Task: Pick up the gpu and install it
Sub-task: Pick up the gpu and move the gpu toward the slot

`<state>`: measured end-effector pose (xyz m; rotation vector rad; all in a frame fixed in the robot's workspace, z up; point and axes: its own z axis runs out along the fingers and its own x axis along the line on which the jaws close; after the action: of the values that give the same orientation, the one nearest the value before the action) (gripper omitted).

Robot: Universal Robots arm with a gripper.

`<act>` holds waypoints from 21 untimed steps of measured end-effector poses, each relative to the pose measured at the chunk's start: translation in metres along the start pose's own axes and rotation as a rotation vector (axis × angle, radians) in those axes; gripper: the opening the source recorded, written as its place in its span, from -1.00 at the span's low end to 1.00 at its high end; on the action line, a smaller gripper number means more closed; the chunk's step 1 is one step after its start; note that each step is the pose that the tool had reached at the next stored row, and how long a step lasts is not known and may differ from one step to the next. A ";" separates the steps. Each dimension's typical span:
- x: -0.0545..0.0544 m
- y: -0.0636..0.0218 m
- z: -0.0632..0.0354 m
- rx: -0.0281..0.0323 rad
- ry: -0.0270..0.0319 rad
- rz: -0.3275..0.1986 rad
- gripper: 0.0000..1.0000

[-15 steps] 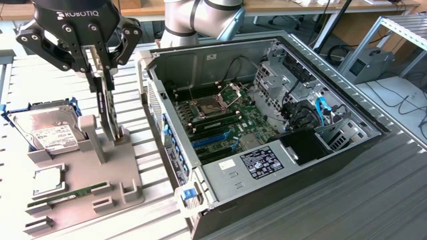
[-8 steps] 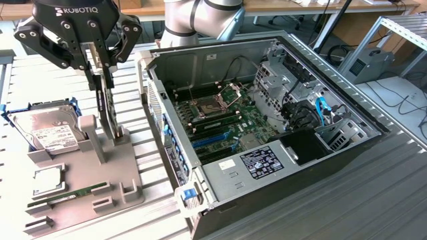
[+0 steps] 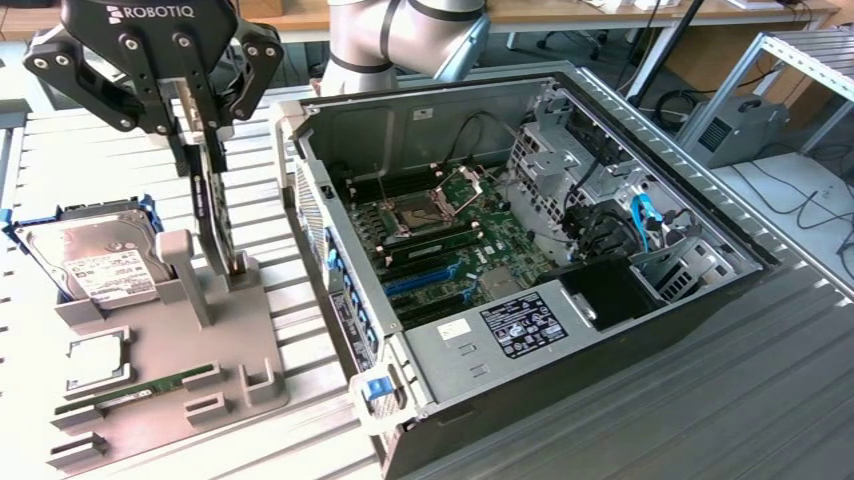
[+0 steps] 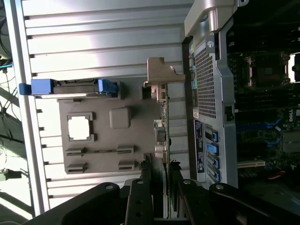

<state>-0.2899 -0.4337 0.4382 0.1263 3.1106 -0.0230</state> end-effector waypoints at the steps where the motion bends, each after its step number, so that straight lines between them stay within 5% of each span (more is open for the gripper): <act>1: 0.000 0.0000 -0.0004 0.0000 0.0000 0.000 -0.47; 21: -0.005 0.0004 -0.0007 0.0000 0.0001 0.000 -0.47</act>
<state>-0.2850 -0.4337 0.4391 0.1262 3.1107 -0.0230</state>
